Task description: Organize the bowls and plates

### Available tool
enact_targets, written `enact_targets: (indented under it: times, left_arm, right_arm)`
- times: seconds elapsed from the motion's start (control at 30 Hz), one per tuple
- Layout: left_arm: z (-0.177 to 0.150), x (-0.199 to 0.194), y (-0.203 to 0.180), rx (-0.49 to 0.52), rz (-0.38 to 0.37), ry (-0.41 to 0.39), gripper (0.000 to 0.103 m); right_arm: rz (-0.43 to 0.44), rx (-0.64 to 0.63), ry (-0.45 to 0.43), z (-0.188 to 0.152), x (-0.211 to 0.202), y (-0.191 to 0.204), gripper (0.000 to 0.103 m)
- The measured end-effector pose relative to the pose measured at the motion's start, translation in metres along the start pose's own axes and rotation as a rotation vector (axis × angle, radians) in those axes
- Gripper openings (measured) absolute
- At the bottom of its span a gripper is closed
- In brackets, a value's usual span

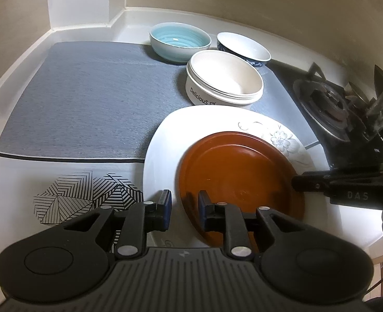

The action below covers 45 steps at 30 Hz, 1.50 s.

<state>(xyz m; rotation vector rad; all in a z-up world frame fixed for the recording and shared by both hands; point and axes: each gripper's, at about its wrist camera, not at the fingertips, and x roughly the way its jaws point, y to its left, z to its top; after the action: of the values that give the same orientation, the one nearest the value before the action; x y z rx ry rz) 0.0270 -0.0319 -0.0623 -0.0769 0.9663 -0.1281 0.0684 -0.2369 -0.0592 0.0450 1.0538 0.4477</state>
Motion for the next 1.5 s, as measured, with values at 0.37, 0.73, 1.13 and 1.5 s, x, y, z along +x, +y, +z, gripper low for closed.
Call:
enact_targets:
  times: [0.37,0.73,1.13,1.5]
  left_arm:
    - [0.000,-0.016,0.007,-0.041,0.008,-0.065,0.025]
    - [-0.006,-0.023,0.011,-0.077,0.044,-0.079,0.033]
    - [-0.011,-0.025,0.005,-0.131,0.100,-0.077,0.041]
    - [-0.019,-0.025,0.003,-0.259,0.147,-0.095,0.041]
  right_arm:
    - [0.027,0.004,-0.091,0.000,-0.013,-0.004,0.017]
    - [0.017,0.032,-0.127,-0.005,-0.018,-0.017,0.027]
    - [0.037,0.049,-0.117,-0.010,-0.017,-0.032,0.028]
    - [0.097,0.033,-0.069,-0.010,-0.006,-0.044,0.028]
